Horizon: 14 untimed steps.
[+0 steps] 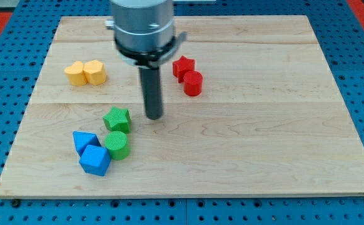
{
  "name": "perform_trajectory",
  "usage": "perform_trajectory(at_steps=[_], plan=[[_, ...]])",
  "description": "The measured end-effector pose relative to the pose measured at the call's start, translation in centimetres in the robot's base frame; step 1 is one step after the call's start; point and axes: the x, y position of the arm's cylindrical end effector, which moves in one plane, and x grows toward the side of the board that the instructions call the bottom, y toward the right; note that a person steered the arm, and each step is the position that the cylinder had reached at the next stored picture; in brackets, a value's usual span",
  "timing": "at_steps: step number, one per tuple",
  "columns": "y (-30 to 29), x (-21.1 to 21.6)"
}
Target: Push the yellow blocks close to the red blocks
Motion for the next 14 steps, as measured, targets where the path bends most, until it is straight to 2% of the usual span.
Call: perform_trajectory(at_steps=[1,2,3,4,5,6,7,8,9,10,11,12,13,14], plan=[[-2.6,1.2],[-0.8,2.3],[10.6,2.5],[16.6,0.1],[15.8,-2.8],[15.8,-3.3],[5.7,-2.4],[-7.0,-5.0],[-17.5,-5.3],[-17.8,-7.8],[-11.7,-8.2],[-12.8,-8.7],[-15.6,-11.2],[-9.3,-11.2]])
